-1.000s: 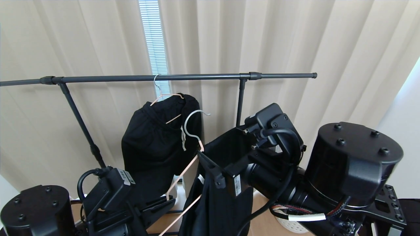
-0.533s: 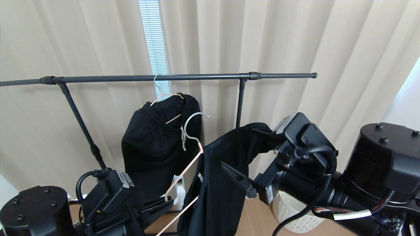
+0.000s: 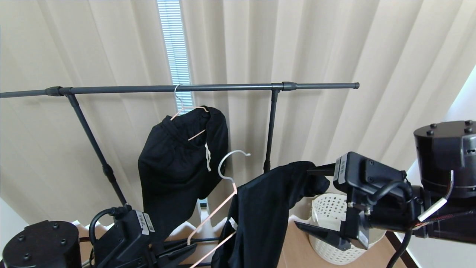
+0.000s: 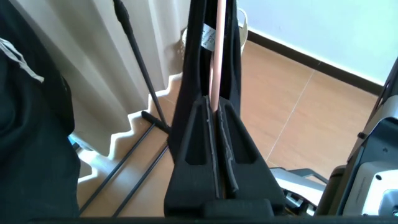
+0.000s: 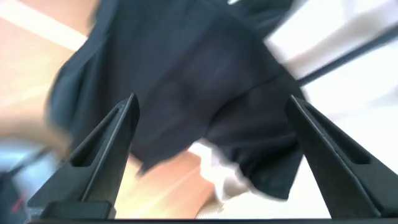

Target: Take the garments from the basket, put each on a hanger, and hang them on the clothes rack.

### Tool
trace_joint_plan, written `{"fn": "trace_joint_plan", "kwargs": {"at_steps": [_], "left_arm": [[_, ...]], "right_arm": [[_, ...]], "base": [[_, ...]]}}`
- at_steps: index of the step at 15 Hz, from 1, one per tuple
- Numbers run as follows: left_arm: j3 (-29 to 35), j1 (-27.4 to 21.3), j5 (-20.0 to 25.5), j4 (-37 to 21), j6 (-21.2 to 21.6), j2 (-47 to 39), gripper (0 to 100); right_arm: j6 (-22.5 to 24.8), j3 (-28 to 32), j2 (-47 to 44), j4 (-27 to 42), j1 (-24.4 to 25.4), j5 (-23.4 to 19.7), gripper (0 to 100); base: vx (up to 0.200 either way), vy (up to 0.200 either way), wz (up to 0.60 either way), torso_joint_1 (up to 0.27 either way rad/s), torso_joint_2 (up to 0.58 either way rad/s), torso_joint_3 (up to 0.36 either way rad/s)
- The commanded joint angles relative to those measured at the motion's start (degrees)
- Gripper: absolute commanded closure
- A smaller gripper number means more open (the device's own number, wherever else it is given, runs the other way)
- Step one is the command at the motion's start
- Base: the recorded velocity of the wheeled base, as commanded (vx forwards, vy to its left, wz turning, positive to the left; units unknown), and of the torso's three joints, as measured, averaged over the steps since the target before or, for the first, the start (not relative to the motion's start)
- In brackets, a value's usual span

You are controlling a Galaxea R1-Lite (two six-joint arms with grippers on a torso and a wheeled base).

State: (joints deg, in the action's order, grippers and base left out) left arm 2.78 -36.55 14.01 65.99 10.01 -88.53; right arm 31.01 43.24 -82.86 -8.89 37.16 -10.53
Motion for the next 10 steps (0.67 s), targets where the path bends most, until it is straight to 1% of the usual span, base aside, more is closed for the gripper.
{"fn": "trace_joint_plan", "kwargs": {"at_steps": [1, 2, 3, 4, 5, 6, 7, 8, 10], "left_arm": [[-0.76, -0.45, -0.03, 0.02, 0.63, -0.51, 100], [-1.11, -1.07, -0.03, 0.11, 0.8, -0.33, 100], [-1.11, -1.33, -0.03, 0.11, 0.8, -0.33, 100], [-1.46, -2.12, -0.03, 0.11, 1.07, -0.15, 100], [-1.9, -2.56, -0.03, 0.19, 1.86, -0.15, 100], [-2.25, -2.83, 0.06, 0.28, 3.18, -0.24, 100], [-2.25, -2.83, 0.06, 0.28, 3.18, -0.24, 100], [-2.78, -2.92, 0.06, 0.37, 5.64, -0.24, 100], [-2.78, -3.18, 0.06, 0.55, 6.51, -0.15, 100]], "right_arm": [[4.76, 10.9, -0.37, 10.47, -5.16, -5.9, 0], [8.27, 15.12, -2.31, 15.83, -7.01, -7.84, 0], [10.47, 17.4, -3.19, 19.35, -7.71, -8.45, 0], [16.71, 23.91, -6.17, 30.42, -8.94, -8.72, 0], [21.72, 27.42, -8.11, 36.84, -10.09, -8.89, 0], [26.82, 30.76, -10.3, 41.67, -11.32, -10.91, 0], [26.82, 30.76, -10.3, 41.67, -11.32, -10.91, 0], [28.4, 36.13, -14.96, 48.53, -12.46, -20.14, 0], [28.49, 37.18, -17.78, 48.53, -12.46, -20.84, 0]], "base": [[0.0, 0.0, 0.0, 0.0, 0.0, 0.0], [0.0, 0.0, 0.0, 0.0, 0.0, 0.0], [0.0, 0.0, 0.0, 0.0, 0.0, 0.0], [0.0, 0.0, 0.0, 0.0, 0.0, 0.0], [0.0, 0.0, 0.0, 0.0, 0.0, 0.0], [0.0, 0.0, 0.0, 0.0, 0.0, 0.0], [0.0, 0.0, 0.0, 0.0, 0.0, 0.0], [0.0, 0.0, 0.0, 0.0, 0.0, 0.0], [0.0, 0.0, 0.0, 0.0, 0.0, 0.0]]}}
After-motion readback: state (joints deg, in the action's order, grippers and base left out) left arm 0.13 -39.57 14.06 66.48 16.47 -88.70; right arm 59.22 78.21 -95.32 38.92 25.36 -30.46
